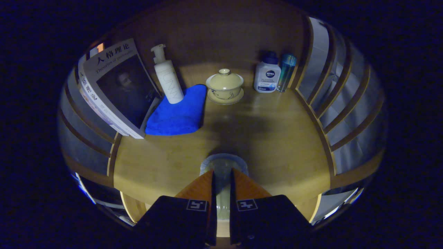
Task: Pull open the drawer, take out the items inside it, and place them on the countertop above the cabinet.
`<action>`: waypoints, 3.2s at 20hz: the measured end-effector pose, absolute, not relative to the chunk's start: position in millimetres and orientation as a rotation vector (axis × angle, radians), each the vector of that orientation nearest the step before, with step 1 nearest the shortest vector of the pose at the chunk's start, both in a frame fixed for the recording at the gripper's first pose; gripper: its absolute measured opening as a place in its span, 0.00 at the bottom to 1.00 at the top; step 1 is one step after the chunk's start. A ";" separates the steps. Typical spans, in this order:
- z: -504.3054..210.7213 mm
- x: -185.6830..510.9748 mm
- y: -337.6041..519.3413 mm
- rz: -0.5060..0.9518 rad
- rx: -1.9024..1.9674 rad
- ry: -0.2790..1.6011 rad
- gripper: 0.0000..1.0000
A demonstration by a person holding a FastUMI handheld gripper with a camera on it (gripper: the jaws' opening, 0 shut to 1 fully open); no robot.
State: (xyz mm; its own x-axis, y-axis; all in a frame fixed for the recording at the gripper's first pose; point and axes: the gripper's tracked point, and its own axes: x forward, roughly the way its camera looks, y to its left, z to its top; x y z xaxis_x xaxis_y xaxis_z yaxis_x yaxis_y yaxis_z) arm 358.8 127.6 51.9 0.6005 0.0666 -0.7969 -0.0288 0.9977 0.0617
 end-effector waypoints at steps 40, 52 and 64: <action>116.1 134.9 133.3 0.171 -0.017 0.019 1.00; 2.7 67.8 108.1 0.134 0.038 0.045 1.00; -80.5 47.9 113.7 0.129 0.014 0.153 1.00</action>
State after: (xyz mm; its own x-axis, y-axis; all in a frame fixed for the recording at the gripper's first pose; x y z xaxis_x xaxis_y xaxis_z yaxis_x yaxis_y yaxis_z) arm 47.9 113.7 -80.5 0.9801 0.1292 -0.1506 -0.1270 0.9916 0.0242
